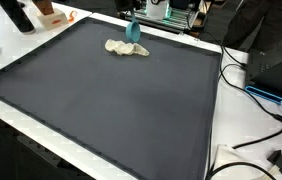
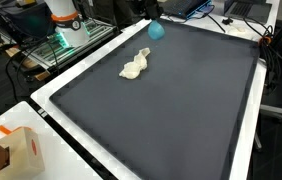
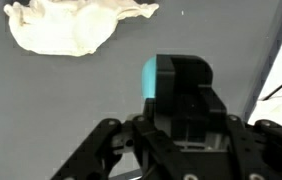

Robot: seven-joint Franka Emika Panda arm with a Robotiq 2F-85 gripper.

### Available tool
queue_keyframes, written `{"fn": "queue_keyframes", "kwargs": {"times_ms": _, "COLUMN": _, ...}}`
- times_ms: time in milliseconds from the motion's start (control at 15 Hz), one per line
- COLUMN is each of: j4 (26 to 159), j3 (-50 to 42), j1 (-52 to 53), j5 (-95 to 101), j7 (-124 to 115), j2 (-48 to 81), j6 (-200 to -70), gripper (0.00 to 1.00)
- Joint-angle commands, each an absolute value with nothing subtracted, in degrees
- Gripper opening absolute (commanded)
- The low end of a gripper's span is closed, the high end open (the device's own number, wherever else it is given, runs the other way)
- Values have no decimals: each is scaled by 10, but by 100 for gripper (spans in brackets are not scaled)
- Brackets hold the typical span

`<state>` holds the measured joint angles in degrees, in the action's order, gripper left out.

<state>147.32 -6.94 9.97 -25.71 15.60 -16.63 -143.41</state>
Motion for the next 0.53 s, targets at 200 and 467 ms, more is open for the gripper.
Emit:
{"fn": "queue_keyframes", "kwargs": {"times_ms": 200, "j4": 1451, "j3": -126, "j1": 75, "j5": -416, "j7": 283, "j2": -135, "j6": -1302, "gripper": 25}}
{"fn": "queue_keyframes", "kwargs": {"times_ms": 467, "j4": 1436, "j3": -134, "j1": 35, "j5": -474, "j7": 330, "j2": -105, "j6": -1228, "gripper": 25}}
